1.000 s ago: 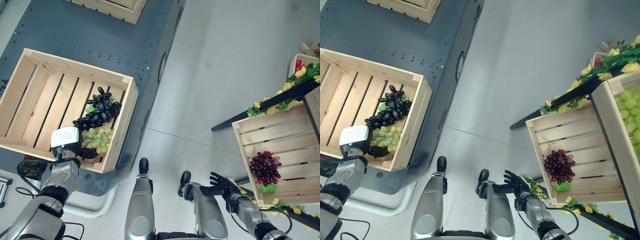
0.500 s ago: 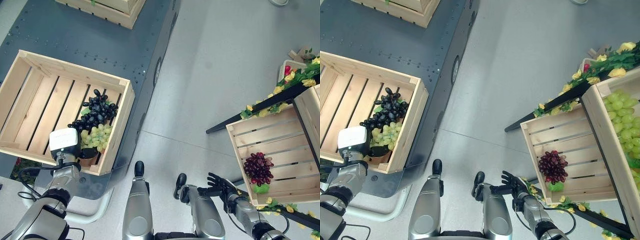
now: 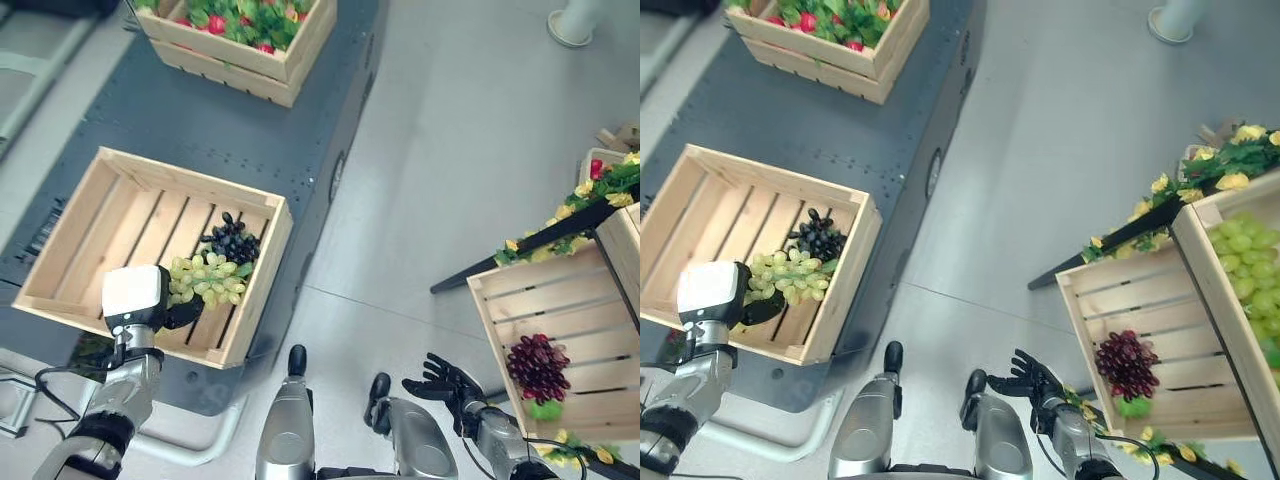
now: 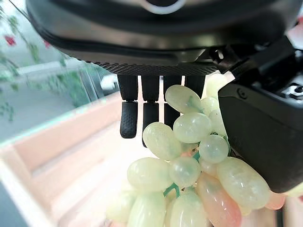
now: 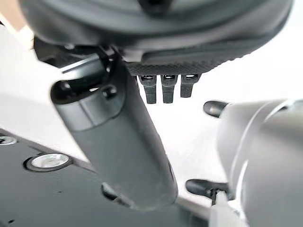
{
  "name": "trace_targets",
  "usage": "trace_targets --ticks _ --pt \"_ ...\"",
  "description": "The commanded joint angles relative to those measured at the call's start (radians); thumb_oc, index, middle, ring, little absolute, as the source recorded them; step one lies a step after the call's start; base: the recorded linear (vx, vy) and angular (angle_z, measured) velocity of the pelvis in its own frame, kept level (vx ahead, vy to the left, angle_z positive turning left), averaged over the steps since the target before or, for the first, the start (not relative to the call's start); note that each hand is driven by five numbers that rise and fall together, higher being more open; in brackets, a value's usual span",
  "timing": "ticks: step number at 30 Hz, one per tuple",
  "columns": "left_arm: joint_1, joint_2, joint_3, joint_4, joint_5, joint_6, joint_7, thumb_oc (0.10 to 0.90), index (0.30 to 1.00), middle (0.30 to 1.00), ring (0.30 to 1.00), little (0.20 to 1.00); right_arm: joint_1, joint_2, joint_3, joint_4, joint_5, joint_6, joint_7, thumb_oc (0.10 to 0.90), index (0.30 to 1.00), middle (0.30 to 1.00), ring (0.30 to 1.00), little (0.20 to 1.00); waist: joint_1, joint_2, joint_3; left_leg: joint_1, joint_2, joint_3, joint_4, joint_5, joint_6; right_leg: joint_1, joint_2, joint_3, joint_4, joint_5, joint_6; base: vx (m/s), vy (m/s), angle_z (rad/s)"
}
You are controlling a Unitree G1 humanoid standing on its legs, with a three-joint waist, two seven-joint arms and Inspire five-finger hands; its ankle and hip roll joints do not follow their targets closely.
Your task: Pick up the fruits from the basket on one side to the basket on the other side
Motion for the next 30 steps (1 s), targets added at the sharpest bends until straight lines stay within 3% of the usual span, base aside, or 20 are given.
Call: trace_targets --ticks 1,5,10,16,22,27,29,30 --pt "0.012 0.129 0.136 -0.070 0.049 0.020 0.124 0.400 0.300 0.300 0.300 0.300 0.057 -0.043 -0.043 -0.071 0.080 -0.096 -0.015 0.800 0.900 0.900 0.900 0.900 0.012 -0.005 -0.120 -0.083 -0.101 -0.016 0.051 -0.023 0.019 0.074 0.006 -0.062 -0.122 0.080 -0.041 0.03 -0.041 0.08" --pt "0.120 0.149 0.226 -0.194 0.103 0.019 0.121 0.400 0.300 0.300 0.300 0.300 0.087 -0.032 -0.080 -0.163 0.105 -0.109 -0.017 0.800 0.900 0.900 0.900 0.900 0.019 0.006 -0.166 -0.032 -0.107 -0.035 -0.018 -0.007 0.016 0.098 -0.002 -0.064 -0.166 0.107 -0.029 0.03 -0.043 0.06" --pt "0.200 0.179 0.321 -0.338 0.183 -0.003 0.086 0.400 0.300 0.300 0.300 0.300 0.130 -0.022 -0.085 -0.426 0.096 -0.123 -0.053 0.800 0.900 0.900 0.900 0.900 0.012 0.019 -0.236 0.033 -0.103 -0.052 -0.138 0.031 0.012 0.126 -0.003 -0.068 -0.226 0.144 -0.015 0.03 -0.057 0.08" --pt "0.194 0.170 0.361 -0.392 0.121 -0.077 0.138 0.400 0.300 0.300 0.300 0.300 0.137 -0.020 -0.094 -0.608 0.085 -0.181 -0.022 0.800 0.900 0.900 0.900 0.900 0.000 0.024 -0.283 0.073 -0.098 -0.057 -0.196 0.048 0.006 0.143 -0.004 -0.070 -0.272 0.167 -0.005 -0.01 -0.064 0.04" --pt "0.149 0.128 0.315 -0.414 0.204 -0.119 0.145 0.400 0.300 0.300 0.300 0.300 0.084 -0.044 -0.076 -0.801 0.085 -0.175 0.020 0.800 0.900 0.900 0.900 0.900 -0.005 0.020 -0.319 0.107 -0.094 -0.057 -0.217 0.037 0.008 0.152 -0.003 -0.063 -0.289 0.169 -0.003 0.00 -0.054 -0.02" --pt "0.081 0.140 0.217 -0.432 0.305 -0.174 0.105 0.400 0.300 0.300 0.300 0.300 0.011 -0.078 -0.009 -0.924 0.112 -0.091 0.095 0.800 0.900 0.900 0.900 0.900 0.000 0.015 -0.340 0.131 -0.095 -0.056 -0.224 0.023 0.008 0.159 -0.007 -0.054 -0.313 0.182 0.003 -0.01 -0.046 0.01" --pt "0.013 0.176 0.139 -0.449 0.361 -0.223 0.073 0.400 0.300 0.300 0.300 0.300 -0.031 -0.142 0.021 -0.953 0.120 -0.018 0.137 0.800 0.900 0.900 0.900 0.900 0.002 0.012 -0.353 0.140 -0.093 -0.055 -0.229 0.019 0.009 0.160 -0.010 -0.052 -0.322 0.192 0.011 -0.01 -0.054 0.03" --pt "0.005 0.183 0.128 -0.453 0.366 -0.232 0.068 0.400 0.300 0.300 0.300 0.300 -0.037 -0.151 0.023 -0.957 0.123 -0.011 0.144 0.800 0.900 0.900 0.900 0.900 0.001 0.011 -0.355 0.142 -0.093 -0.056 -0.230 0.018 0.010 0.160 -0.010 -0.052 -0.322 0.193 0.011 0.00 -0.038 0.11"
